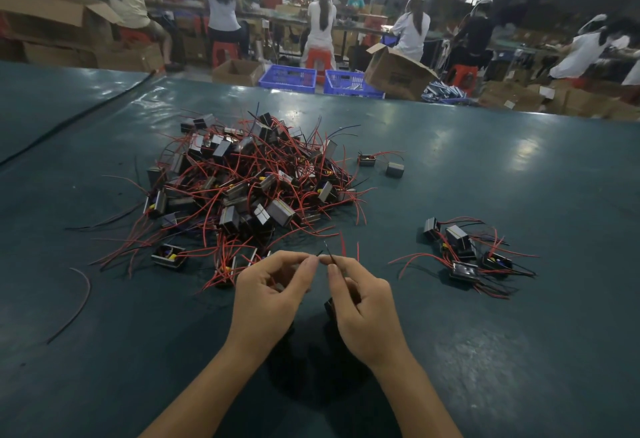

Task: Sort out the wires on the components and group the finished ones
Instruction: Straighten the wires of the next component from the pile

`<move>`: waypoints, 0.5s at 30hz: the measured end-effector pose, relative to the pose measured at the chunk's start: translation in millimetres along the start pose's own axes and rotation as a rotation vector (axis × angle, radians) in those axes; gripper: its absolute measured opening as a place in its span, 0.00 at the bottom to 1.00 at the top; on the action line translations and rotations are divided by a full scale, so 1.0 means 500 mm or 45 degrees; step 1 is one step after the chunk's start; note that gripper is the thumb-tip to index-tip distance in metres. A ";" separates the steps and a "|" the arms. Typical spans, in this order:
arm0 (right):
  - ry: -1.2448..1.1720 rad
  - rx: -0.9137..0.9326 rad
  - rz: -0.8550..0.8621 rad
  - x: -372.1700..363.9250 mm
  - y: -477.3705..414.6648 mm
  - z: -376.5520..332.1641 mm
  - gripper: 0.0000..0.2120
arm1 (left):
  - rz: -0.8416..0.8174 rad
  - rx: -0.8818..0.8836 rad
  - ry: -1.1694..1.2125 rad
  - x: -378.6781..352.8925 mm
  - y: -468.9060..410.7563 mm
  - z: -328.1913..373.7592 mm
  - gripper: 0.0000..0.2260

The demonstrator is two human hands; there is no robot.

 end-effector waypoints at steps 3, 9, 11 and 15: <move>-0.003 0.021 -0.005 -0.001 0.003 -0.003 0.10 | 0.000 -0.047 0.000 0.003 0.001 0.002 0.05; -0.010 0.066 0.002 -0.002 0.004 -0.008 0.10 | -0.002 -0.015 0.009 0.004 -0.002 0.006 0.06; -0.017 0.057 -0.012 -0.003 0.004 -0.006 0.12 | -0.036 0.002 0.025 0.004 -0.002 0.010 0.06; -0.024 0.084 0.012 -0.002 0.005 -0.004 0.16 | -0.087 0.124 0.095 0.001 -0.005 0.005 0.04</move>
Point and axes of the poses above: each hand's wrist, its own y-axis away from the middle knuckle, its own x-axis out of the back of the hand, z = x × y, the point moved 1 cm from there along -y, towards the middle knuckle, and after that the axes turned 7 degrees about -x, right-handed, at the moved point
